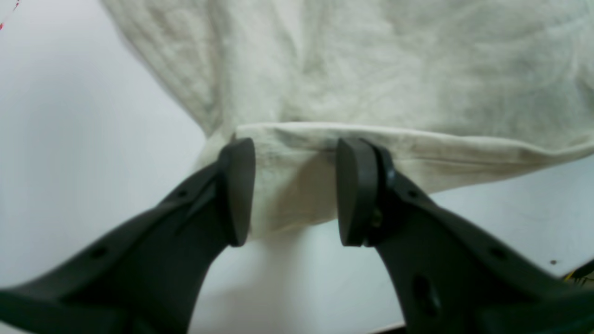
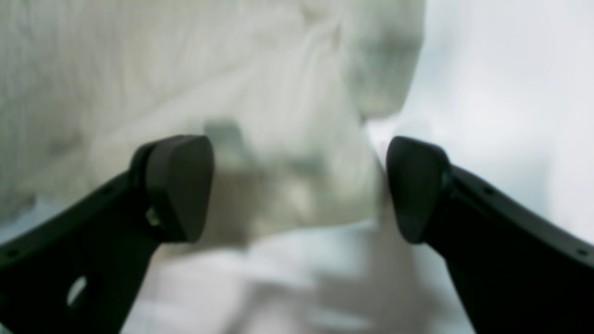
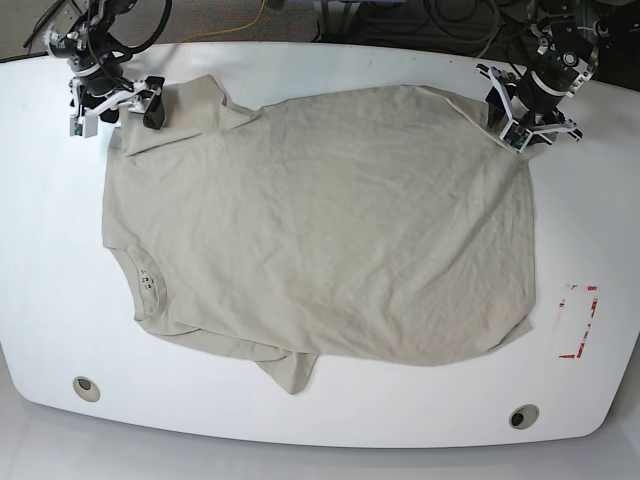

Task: Layout the t-shirt on the table in an organized manner, then fold the t-shirt properly
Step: 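Close both grippers on the shirt edge at the shoulders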

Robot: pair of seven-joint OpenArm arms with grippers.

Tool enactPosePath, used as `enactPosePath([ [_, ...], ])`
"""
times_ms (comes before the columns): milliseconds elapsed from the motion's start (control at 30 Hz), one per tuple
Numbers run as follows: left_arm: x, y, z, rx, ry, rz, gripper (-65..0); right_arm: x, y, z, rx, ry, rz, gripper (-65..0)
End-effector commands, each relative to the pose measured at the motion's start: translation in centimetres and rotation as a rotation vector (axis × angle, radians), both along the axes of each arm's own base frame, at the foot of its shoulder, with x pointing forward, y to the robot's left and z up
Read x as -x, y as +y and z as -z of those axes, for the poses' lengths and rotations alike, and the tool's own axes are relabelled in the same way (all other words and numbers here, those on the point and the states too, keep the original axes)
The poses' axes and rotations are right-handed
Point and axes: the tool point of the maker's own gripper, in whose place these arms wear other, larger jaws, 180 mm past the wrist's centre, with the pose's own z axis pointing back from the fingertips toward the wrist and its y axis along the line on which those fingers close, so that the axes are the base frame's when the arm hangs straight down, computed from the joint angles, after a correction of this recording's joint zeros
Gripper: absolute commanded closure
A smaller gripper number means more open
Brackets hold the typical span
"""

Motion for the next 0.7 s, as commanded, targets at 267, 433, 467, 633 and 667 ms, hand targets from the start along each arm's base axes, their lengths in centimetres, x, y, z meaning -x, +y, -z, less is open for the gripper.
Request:
enactPosePath([
  [267, -0.7, 0.1, -1.1, 0.001, -0.043, 0.007, -26.7, 0.1, -0.1, -2.1, 0.071, -0.021, -0.030, -56.4],
  [433, -0.7, 0.1, -1.1, 0.002, -0.044, 0.007, -26.7, 0.3, 0.0, -2.0, 0.068, -0.017, -0.029, -56.4],
  [467, -0.7, 0.1, -1.1, 0.002, -0.044, 0.007, -26.7, 0.3, 0.0, -2.0, 0.066, -0.016, -0.029, -56.4],
  [633, -0.7, 0.1, -1.1, 0.002, -0.044, 0.007, -26.7, 0.9, 0.2, -0.8, 0.035, 0.012, -0.018, -56.4],
  [667, -0.7, 0.1, -1.1, 0.002, -0.044, 0.007, -26.7, 1.1, 0.2, -0.5, 0.028, 0.019, -0.014, -56.4],
])
